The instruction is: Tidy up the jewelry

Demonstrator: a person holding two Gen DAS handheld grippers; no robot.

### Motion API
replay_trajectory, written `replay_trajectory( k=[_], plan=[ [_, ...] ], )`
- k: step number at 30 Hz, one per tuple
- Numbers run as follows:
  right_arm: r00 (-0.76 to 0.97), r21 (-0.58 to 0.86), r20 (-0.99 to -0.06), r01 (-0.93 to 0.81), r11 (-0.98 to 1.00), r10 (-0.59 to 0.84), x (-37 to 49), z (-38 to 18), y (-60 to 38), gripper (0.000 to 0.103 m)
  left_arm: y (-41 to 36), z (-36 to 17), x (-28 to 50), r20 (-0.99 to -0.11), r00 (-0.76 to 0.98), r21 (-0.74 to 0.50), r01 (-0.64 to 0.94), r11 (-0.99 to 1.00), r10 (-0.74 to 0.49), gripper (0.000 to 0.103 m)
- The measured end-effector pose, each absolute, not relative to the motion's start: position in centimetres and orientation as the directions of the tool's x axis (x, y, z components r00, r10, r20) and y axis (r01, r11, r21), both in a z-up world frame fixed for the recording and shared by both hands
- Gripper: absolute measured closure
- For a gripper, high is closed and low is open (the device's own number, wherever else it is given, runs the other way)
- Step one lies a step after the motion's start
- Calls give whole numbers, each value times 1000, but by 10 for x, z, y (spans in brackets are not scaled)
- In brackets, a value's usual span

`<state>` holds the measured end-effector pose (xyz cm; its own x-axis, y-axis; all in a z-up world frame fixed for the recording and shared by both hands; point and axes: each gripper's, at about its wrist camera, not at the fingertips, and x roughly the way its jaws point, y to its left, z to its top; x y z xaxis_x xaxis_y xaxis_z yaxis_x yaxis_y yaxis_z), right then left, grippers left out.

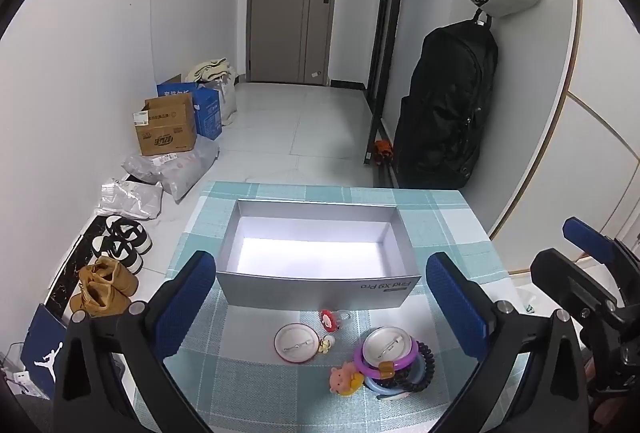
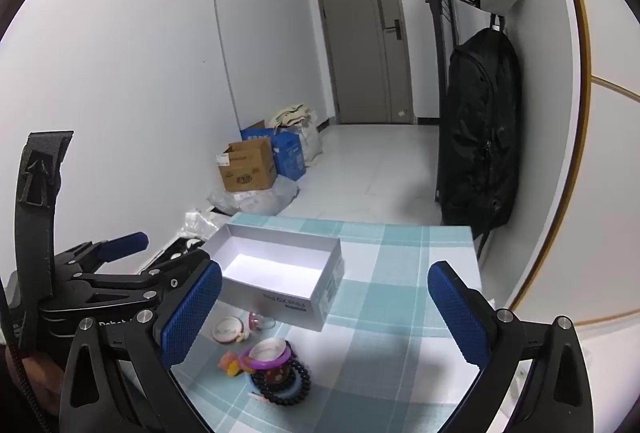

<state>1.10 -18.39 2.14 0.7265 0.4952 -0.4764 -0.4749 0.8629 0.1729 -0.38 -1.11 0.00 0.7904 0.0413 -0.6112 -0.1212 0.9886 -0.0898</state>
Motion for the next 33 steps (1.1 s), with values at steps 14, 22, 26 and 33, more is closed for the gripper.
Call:
replay_trajectory(
  k=[14, 22, 26, 33],
  plan=[
    [718, 168, -490, -480, 861, 495, 5, 19, -180, 0, -10, 0, -4, -615, 788, -95, -111, 989, 29, 1],
    [718, 169, -493, -476, 863, 492, 5, 19, -178, 0, -9, 1, -5, -614, 788, -102, -117, 988, 30, 1],
    [715, 166, -496, -478, 862, 492, 5, 18, -177, 0, -9, 1, -5, -615, 788, -102, -113, 988, 26, 1],
    [715, 156, -497, -485, 861, 492, 4, 17, -175, 0, -9, 1, -5, -614, 789, -106, -112, 988, 24, 1]
  ],
)
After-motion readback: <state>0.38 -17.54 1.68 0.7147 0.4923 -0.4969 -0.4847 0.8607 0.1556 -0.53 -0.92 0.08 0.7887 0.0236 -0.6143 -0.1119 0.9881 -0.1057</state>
